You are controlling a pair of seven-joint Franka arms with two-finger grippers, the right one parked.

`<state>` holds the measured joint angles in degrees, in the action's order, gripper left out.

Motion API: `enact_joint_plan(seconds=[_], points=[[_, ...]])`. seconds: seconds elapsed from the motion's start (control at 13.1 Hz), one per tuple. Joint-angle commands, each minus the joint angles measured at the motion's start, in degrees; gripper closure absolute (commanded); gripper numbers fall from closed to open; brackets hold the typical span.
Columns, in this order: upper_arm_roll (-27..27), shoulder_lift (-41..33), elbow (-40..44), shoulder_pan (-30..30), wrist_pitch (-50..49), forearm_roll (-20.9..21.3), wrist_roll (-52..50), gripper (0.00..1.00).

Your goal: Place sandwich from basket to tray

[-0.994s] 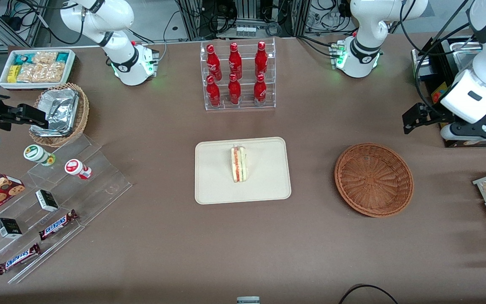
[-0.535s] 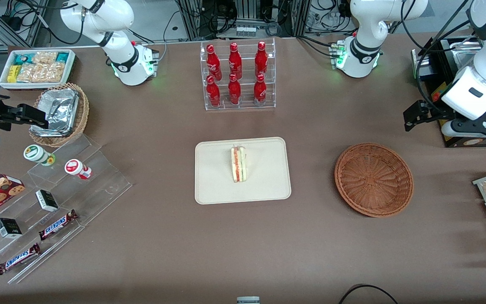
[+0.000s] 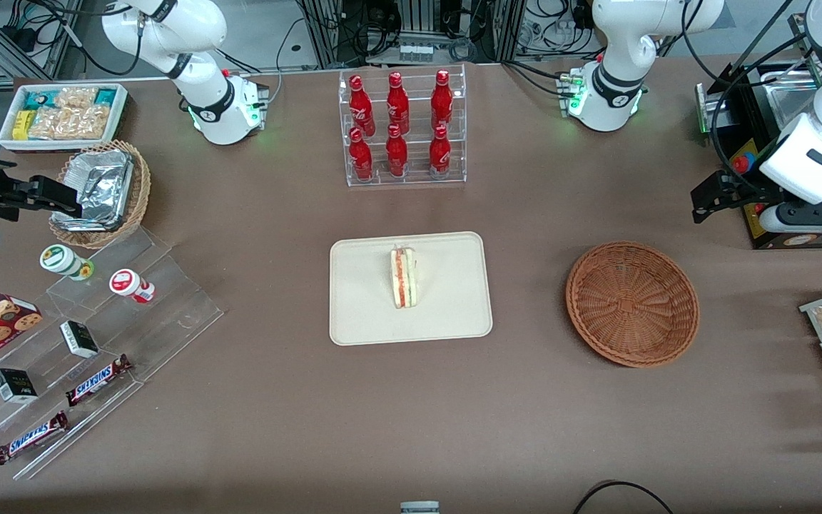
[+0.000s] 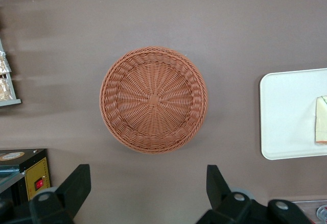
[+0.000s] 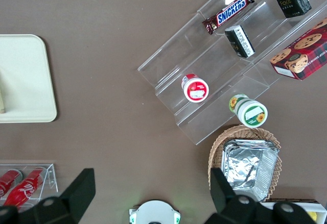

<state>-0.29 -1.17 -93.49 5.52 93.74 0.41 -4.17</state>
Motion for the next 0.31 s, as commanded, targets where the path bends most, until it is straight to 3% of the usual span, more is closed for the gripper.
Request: enact_joint_plan(seconds=[0.0, 0.23], points=[[2.4, 0.12, 1.2, 0.02, -0.67, -0.23, 1.44, 0.0], [2.49, 0.12, 1.2, -0.25, -0.76, -0.23, 3.29, 0.0]])
